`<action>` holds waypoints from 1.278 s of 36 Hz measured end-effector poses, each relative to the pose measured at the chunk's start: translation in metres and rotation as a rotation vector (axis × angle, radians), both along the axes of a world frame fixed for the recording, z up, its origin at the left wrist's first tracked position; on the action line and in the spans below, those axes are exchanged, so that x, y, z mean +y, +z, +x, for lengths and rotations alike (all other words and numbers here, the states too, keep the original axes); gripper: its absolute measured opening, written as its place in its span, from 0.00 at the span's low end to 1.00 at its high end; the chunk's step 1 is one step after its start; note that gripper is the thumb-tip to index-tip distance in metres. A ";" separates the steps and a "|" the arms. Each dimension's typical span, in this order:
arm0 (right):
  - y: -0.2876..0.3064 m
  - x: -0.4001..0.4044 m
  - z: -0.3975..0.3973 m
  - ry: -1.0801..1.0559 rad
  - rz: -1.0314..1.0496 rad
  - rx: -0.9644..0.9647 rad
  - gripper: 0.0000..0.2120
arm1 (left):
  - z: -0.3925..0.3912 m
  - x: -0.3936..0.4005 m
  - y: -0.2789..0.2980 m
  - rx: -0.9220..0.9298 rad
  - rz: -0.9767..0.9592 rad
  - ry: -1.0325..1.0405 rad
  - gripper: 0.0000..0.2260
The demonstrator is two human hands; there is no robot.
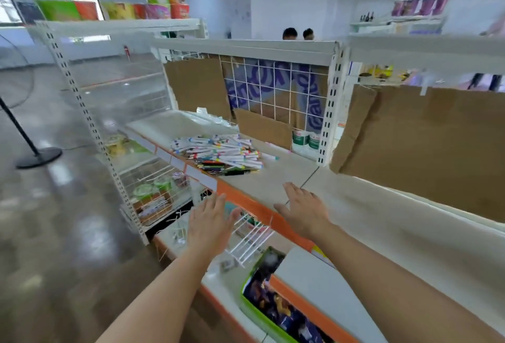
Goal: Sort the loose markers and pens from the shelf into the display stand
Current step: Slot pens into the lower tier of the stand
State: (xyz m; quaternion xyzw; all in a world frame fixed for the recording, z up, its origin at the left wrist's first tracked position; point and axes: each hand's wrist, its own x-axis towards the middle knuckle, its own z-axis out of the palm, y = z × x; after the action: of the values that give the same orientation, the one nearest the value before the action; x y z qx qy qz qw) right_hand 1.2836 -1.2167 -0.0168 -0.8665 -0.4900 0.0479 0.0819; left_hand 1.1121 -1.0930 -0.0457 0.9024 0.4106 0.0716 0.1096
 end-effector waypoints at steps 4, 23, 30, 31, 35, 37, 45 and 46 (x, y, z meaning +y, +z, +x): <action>-0.007 0.040 -0.014 0.035 -0.041 -0.002 0.29 | -0.017 0.032 -0.005 0.043 -0.030 0.023 0.30; -0.026 0.188 0.044 0.074 -0.052 -0.051 0.17 | 0.027 0.143 -0.016 0.050 -0.086 0.077 0.28; -0.038 0.222 0.064 0.159 -0.101 -0.081 0.14 | 0.054 0.169 -0.023 0.077 -0.098 0.074 0.28; -0.040 0.225 0.066 0.167 -0.103 -0.083 0.13 | 0.057 0.172 -0.025 0.076 -0.105 0.069 0.28; -0.050 0.234 0.071 0.211 -0.123 -0.114 0.13 | 0.067 0.181 -0.031 0.072 -0.136 0.053 0.29; -0.052 0.239 0.072 0.218 -0.121 -0.129 0.12 | 0.071 0.186 -0.032 0.070 -0.141 0.046 0.29; -0.053 0.247 0.068 0.196 -0.131 -0.143 0.10 | 0.083 0.206 -0.027 0.041 -0.077 -0.043 0.26; -0.053 0.248 0.067 0.192 -0.137 -0.131 0.11 | 0.085 0.208 -0.027 0.029 -0.066 -0.052 0.25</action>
State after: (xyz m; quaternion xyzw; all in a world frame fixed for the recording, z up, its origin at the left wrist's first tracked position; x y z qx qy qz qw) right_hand 1.3507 -0.9689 -0.0696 -0.8206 -0.5705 0.0322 -0.0149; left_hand 1.1966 -0.8854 -0.0729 0.9095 0.3907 0.0420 0.1353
